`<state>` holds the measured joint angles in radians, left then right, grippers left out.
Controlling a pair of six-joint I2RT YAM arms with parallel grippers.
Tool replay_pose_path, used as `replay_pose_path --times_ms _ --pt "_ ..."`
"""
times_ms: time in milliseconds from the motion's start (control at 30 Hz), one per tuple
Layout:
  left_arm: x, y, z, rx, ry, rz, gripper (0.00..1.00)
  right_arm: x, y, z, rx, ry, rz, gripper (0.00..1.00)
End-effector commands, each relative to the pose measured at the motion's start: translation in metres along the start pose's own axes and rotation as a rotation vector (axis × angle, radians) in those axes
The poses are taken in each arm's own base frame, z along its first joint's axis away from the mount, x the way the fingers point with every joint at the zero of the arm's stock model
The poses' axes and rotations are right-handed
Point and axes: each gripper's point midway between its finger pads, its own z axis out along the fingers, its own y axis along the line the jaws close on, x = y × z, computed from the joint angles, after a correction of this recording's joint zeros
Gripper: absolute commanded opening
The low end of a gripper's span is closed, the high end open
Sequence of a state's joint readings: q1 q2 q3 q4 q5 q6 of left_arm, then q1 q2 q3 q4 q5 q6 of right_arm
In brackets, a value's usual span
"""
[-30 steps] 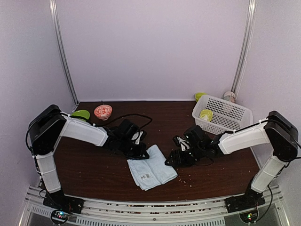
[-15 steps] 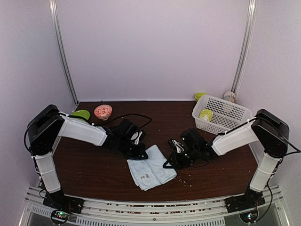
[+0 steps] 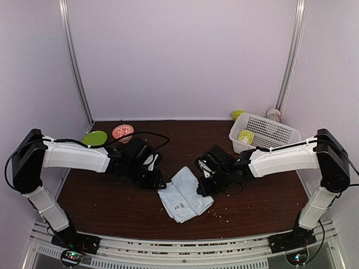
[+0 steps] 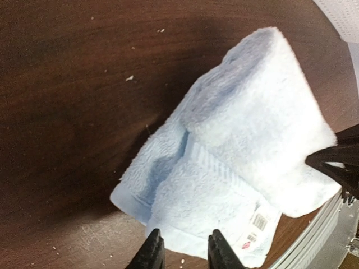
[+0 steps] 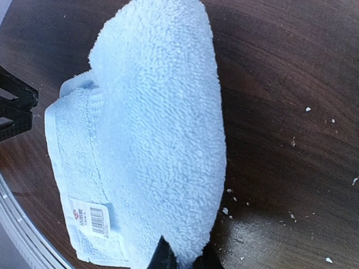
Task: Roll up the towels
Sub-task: Roll the towel at the center of the board.
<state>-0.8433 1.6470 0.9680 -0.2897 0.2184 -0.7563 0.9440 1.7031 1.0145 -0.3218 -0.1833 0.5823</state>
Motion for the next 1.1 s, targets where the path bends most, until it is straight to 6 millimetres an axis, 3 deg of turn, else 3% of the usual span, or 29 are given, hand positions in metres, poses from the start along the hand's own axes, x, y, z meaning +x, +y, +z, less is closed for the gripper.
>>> replay_pose_path --times_ms 0,200,367,700,1067 --pt "0.012 0.023 0.012 -0.071 0.026 -0.015 0.26 -0.003 -0.019 -0.007 0.244 -0.019 -0.097 0.0" --pt "0.015 0.027 0.026 -0.072 0.037 -0.031 0.21 -0.011 -0.006 -0.013 0.399 -0.053 -0.189 0.0" --pt "0.017 0.025 0.032 -0.046 0.04 -0.039 0.19 -0.005 0.011 -0.011 0.444 -0.066 -0.239 0.0" --pt "0.026 0.025 0.037 -0.009 0.047 -0.063 0.12 0.005 0.062 -0.002 0.306 -0.06 -0.274 0.0" --pt "0.03 0.025 0.037 -0.002 0.047 -0.074 0.1 0.011 0.106 -0.002 0.063 -0.052 -0.278 0.27"
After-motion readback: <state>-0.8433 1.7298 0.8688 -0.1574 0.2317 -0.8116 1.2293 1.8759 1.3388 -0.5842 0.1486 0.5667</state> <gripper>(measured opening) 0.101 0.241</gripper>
